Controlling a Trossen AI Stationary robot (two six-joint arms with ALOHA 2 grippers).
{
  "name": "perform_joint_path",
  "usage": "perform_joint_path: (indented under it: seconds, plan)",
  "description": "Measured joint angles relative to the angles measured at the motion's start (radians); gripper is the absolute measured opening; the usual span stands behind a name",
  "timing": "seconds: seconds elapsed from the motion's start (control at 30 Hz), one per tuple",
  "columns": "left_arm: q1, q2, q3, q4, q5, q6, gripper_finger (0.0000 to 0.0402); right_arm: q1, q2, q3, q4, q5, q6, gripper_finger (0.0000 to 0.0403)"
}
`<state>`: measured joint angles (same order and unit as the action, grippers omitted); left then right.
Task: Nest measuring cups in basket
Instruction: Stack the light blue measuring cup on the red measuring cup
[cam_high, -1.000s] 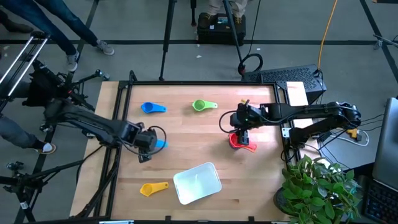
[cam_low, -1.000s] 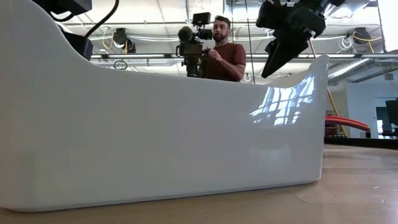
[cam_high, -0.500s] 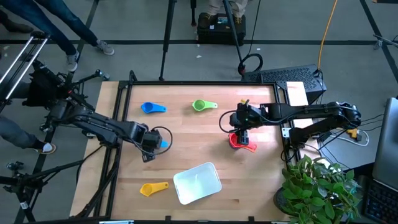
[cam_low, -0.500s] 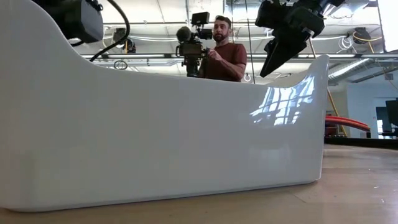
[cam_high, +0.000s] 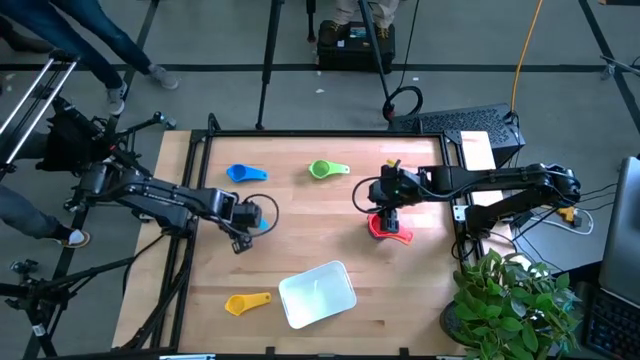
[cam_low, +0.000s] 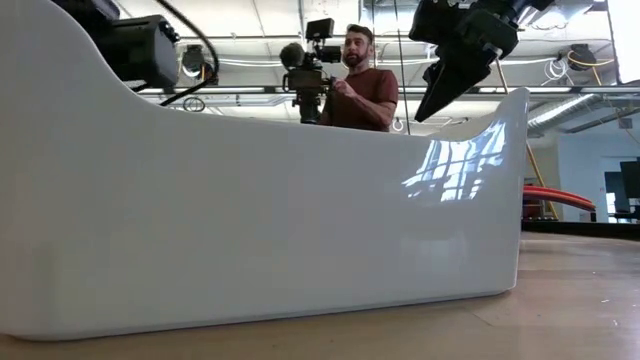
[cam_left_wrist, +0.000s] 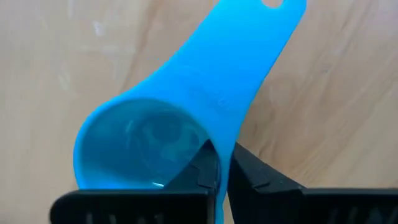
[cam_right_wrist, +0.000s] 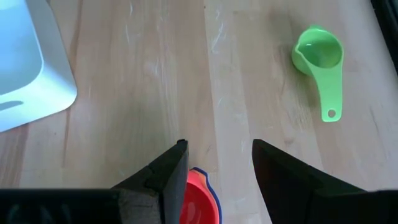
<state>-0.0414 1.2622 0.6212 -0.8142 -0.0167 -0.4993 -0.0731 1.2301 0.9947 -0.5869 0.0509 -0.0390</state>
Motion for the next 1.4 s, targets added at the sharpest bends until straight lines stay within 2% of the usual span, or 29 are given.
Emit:
perform_joint_path:
  seconds: [0.17, 0.43, 0.6, 0.9, 1.1, 1.4]
  plan:
    - [0.044, 0.001, 0.11, -0.065, -0.003, 0.036, 0.0009, -0.002, 0.0, 0.0, 0.045, 0.0, 0.001, 0.0169]
    - [0.11, 0.032, 0.411, -0.143, -0.049, 0.06, 0.0009, -0.06, 0.0, 0.0, 0.232, -0.005, 0.0, 0.0169]
    - [0.141, 0.166, 0.612, -0.203, -0.07, 0.118, 0.0009, -0.072, 0.007, 0.004, 0.346, -0.053, -0.044, 0.0191]
    - [0.18, 0.448, 0.911, -0.254, -0.086, 0.212, 0.0009, -0.079, 0.087, 0.066, 0.344, 0.003, -0.053, 0.027]
    - [0.175, 0.535, 0.998, -0.24, -0.087, 0.227, 0.0009, -0.096, 0.157, 0.072, 0.365, 0.001, -0.049, 0.0283]
    - [0.16, 0.554, 1.004, -0.188, -0.09, 0.199, 0.0009, -0.103, 0.254, 0.072, 0.45, -0.002, -0.048, 0.0282]
